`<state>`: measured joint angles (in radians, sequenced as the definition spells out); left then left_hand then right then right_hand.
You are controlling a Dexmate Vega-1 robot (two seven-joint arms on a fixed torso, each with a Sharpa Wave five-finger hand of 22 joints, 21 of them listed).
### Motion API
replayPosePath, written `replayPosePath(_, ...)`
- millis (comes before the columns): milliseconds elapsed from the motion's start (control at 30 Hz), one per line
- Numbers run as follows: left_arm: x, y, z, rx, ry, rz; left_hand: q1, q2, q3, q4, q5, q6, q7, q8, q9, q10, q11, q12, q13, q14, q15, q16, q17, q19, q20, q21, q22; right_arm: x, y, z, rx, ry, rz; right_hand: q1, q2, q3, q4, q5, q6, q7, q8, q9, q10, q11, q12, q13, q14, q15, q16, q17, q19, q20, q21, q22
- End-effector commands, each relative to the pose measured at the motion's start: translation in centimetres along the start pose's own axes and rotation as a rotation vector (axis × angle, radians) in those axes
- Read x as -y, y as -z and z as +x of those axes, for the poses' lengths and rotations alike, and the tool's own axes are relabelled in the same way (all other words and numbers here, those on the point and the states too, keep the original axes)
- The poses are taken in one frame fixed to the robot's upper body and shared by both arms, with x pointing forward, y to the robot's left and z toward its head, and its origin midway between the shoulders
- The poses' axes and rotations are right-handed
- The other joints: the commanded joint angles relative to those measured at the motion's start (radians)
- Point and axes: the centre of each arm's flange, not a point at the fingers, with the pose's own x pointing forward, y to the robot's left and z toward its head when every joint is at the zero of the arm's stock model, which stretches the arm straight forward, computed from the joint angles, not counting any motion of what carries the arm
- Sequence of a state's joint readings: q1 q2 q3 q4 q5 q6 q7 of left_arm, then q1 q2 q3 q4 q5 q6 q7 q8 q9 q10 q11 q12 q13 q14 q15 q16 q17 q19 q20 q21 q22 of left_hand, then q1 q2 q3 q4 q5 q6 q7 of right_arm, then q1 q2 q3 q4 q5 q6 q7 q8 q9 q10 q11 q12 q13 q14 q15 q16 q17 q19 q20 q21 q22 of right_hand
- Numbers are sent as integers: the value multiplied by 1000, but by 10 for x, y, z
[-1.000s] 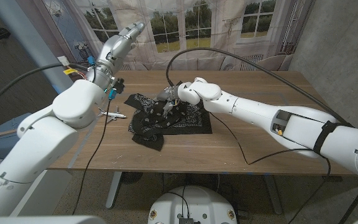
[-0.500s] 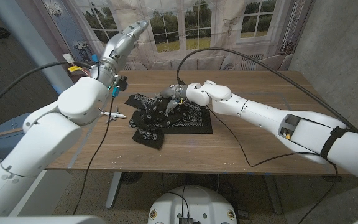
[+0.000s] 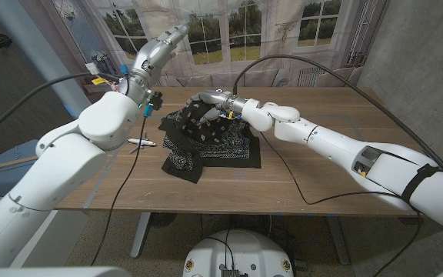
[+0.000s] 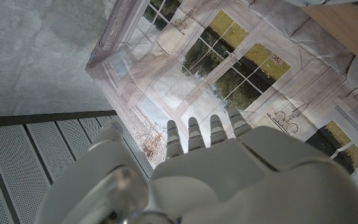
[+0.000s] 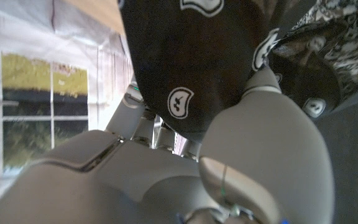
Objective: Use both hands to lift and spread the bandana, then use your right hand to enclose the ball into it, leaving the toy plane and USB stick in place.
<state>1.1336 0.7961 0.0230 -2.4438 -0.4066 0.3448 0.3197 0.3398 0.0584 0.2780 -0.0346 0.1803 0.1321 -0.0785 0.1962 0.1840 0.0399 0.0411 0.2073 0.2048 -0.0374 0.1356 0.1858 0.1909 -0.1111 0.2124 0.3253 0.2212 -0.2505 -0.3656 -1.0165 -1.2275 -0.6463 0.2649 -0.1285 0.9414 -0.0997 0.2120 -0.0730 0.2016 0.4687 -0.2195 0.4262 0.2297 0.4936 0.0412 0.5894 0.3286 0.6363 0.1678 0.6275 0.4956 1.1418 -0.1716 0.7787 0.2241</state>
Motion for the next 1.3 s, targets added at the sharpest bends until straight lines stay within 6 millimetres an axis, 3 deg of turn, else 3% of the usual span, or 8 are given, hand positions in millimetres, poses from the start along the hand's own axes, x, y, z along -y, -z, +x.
replayPosePath(33,5,-5,5,15,13,10,-9,1,6,-7,3,2,-1,0,2,-3,4,6,2,-5,1,9,2,-5,3,-4,1,38,9,-8,20,211,32,285,271,130,-70,-4,199,119,7,4,269,-58,16,17,442,-389,5,13,10,-21,20,3)
replayPosePath(200,6,-6,5,20,12,11,-10,1,6,-8,3,2,-2,-1,2,-2,2,7,2,-6,0,9,2,-6,3,-4,1,46,11,-8,30,245,80,286,271,134,-69,-7,213,117,13,5,276,-61,22,21,448,-386,0,19,10,-24,29,4)
replayPosePath(300,7,-8,5,22,14,13,-10,1,6,-8,3,1,-2,-1,2,-1,3,8,3,-6,-1,9,2,-6,3,-4,1,52,13,-8,33,262,117,287,269,137,-66,-13,250,125,33,9,305,-54,39,32,468,-384,-2,36,1,-24,47,5)
replayPosePath(600,8,-9,5,20,16,16,-12,0,7,-10,2,2,-2,-1,2,-2,3,8,3,-6,0,9,2,-7,3,-5,1,74,25,-8,8,338,162,282,259,136,-65,-16,258,125,40,11,299,-52,36,33,458,-382,-19,42,1,-24,62,5)
replayPosePath(1033,6,-8,10,14,19,21,-15,0,7,-13,2,-4,-3,-4,2,-7,4,8,3,-11,1,8,2,-8,3,-6,2,93,57,-16,-77,411,238,281,252,138,-67,-18,280,138,57,13,299,-44,32,30,462,-381,-35,58,-8,-27,85,4)
replayPosePath(1300,5,-5,15,12,29,13,-16,-1,7,-14,2,-3,-2,-3,2,-7,6,8,3,-12,1,8,2,-9,3,-6,2,93,88,-23,-157,423,324,287,253,143,-71,-18,278,138,60,14,293,-42,27,29,457,-384,-48,64,-18,-32,94,3)
